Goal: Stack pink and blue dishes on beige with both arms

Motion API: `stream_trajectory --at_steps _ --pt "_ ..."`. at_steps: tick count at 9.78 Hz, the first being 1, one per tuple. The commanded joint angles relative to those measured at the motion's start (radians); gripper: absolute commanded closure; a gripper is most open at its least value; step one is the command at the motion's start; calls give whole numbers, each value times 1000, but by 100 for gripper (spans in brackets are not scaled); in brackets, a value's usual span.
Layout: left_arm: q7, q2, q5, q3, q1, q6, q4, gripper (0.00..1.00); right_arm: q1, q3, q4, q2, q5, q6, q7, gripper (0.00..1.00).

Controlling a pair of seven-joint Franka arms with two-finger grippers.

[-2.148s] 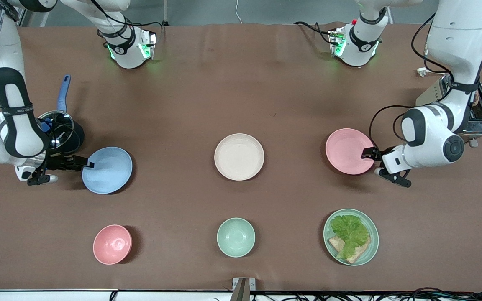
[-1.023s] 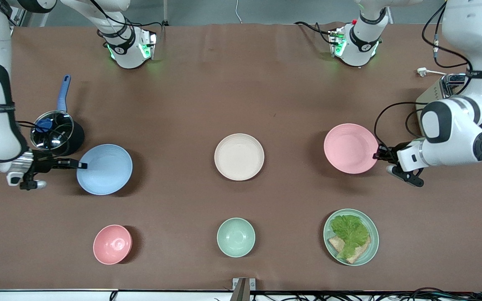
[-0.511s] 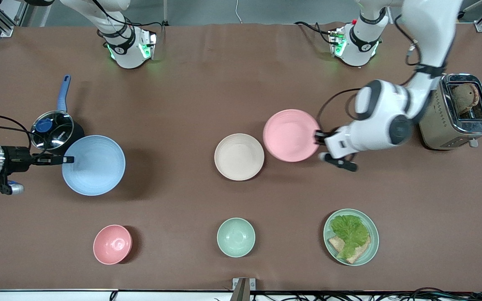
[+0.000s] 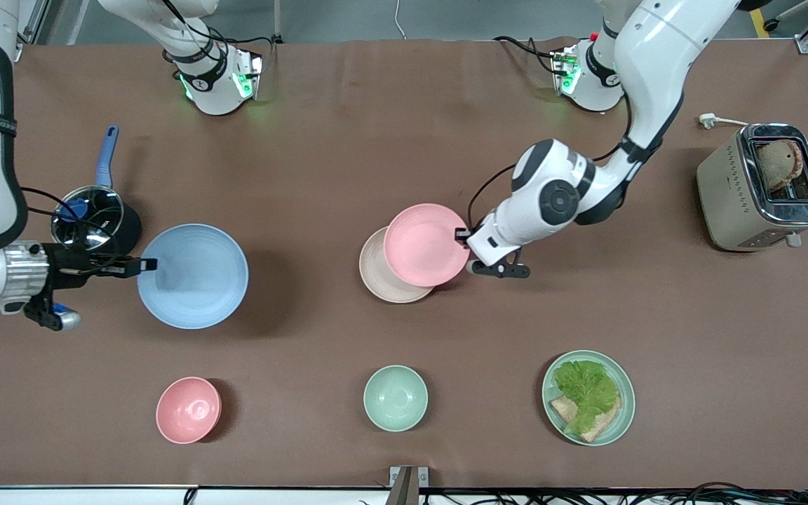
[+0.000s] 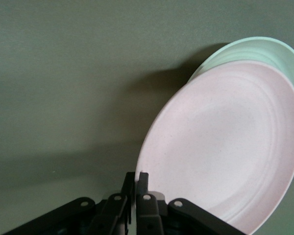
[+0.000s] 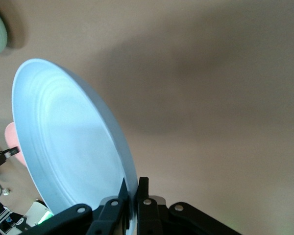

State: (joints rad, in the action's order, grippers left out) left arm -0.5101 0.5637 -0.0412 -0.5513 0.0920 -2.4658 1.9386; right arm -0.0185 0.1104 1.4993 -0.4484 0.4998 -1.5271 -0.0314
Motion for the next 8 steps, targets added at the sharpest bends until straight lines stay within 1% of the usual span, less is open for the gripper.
stream_trajectory --at_steps 1,3,4,5,6,7,8 --pt "-140 114 102 -30 2 -35 -64 100 5 -29 24 28 -15 -2 -45 99" --pt "-218 131 156 -56 3 -35 -78 100 17 -31 24 30 -15 -5 -64 98" --pt "-240 131 158 -61 14 -36 -82 100 22 -32 27 30 -14 -7 -64 98" --pt "-246 140 158 -61 17 -56 -84 99 23 -58 41 31 -14 -24 -65 98" --pt "-281 143 159 -61 21 -88 -84 98 26 -87 91 57 -14 -71 -85 99" --pt "-295 148 158 -61 29 -93 -84 92 26 -128 128 75 -15 -115 -91 99" --pt "-298 154 158 -61 29 -93 -84 74 26 -158 145 77 -15 -145 -113 99"
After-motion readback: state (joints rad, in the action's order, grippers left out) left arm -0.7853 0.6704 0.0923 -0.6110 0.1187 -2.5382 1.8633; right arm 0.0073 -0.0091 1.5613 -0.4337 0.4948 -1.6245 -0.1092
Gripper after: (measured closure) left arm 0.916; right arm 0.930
